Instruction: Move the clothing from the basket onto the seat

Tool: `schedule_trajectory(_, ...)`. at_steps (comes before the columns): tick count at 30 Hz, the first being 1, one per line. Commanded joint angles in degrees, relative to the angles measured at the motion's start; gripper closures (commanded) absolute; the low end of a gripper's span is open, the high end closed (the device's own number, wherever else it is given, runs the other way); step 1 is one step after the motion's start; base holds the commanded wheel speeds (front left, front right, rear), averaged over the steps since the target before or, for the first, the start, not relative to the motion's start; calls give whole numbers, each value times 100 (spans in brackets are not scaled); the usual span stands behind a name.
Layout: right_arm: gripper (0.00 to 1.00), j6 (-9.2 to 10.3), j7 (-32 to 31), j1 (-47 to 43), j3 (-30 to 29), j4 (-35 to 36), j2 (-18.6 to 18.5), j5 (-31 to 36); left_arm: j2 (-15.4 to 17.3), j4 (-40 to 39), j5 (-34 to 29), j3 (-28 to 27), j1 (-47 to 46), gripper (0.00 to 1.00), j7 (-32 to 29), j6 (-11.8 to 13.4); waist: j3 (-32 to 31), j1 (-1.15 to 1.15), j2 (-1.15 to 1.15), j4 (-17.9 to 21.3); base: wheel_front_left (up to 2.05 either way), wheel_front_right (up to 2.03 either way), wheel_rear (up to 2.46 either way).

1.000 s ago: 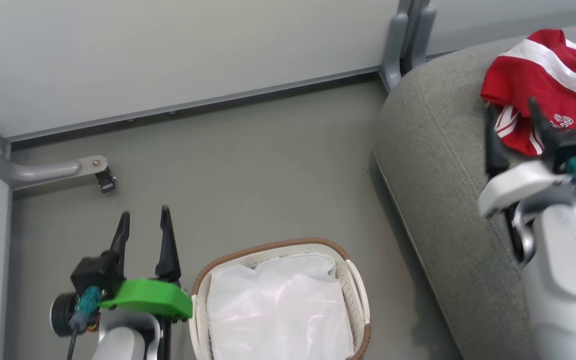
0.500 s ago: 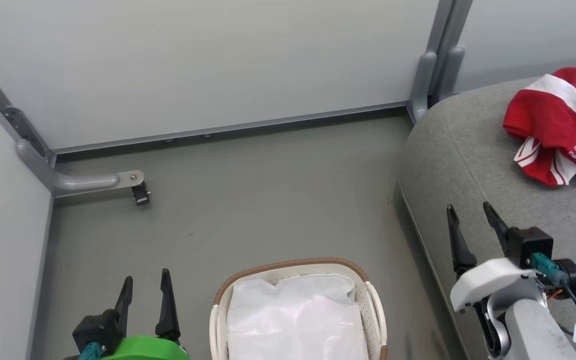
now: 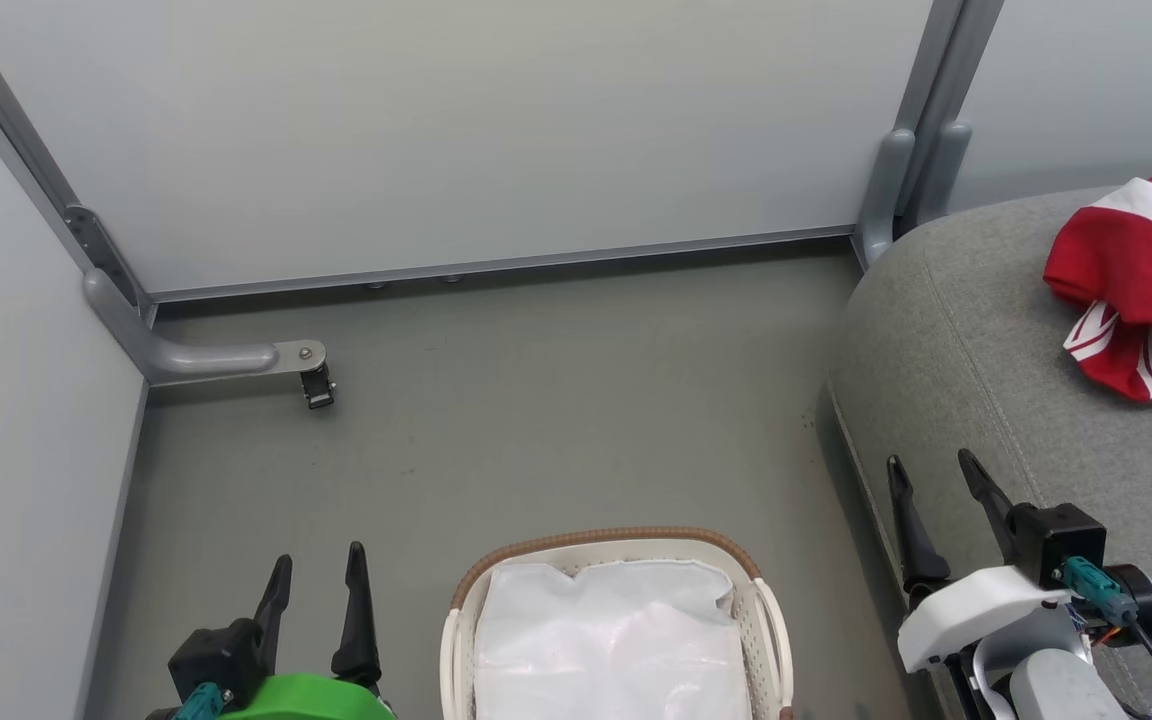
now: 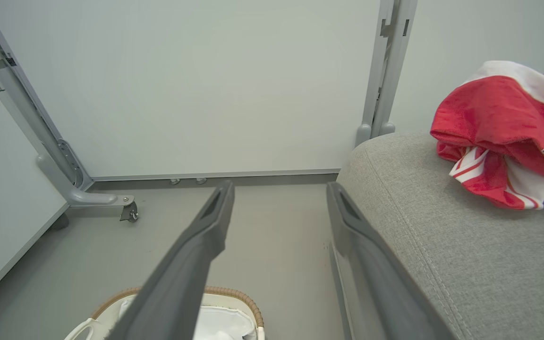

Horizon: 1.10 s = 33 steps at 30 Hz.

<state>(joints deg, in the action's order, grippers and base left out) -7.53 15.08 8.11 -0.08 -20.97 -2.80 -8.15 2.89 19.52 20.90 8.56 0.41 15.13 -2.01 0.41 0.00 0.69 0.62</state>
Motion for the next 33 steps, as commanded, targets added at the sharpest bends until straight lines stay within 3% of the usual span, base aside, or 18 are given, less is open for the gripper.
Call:
schedule_trajectory(1,0,8,13,-81,18,13,-19,-49,2,17,7,12,-104,0,1,-12,0,0,-69,-9,0,0,0)
schedule_trajectory(20,0,8,13,-68,48,-23,-19,-131,2,-181,-121,-32,-91,0,2,90,3,0,-69,-38,0,0,0)
schedule_trajectory(21,100,0,1,-31,52,-18,0,-98,-2,-172,-83,-22,-37,100,-1,70,3,0,0,-39,0,0,0)
schedule_trajectory(25,100,0,-20,-113,53,-193,42,-114,-7,0,-57,-13,51,100,-8,73,3,0,0,-41,0,0,0)
schedule_trajectory(33,100,0,-286,-81,-59,-133,35,-1007,-6,-53,724,-180,-39,100,-244,5,1,0,-5,-42,0,0,0)
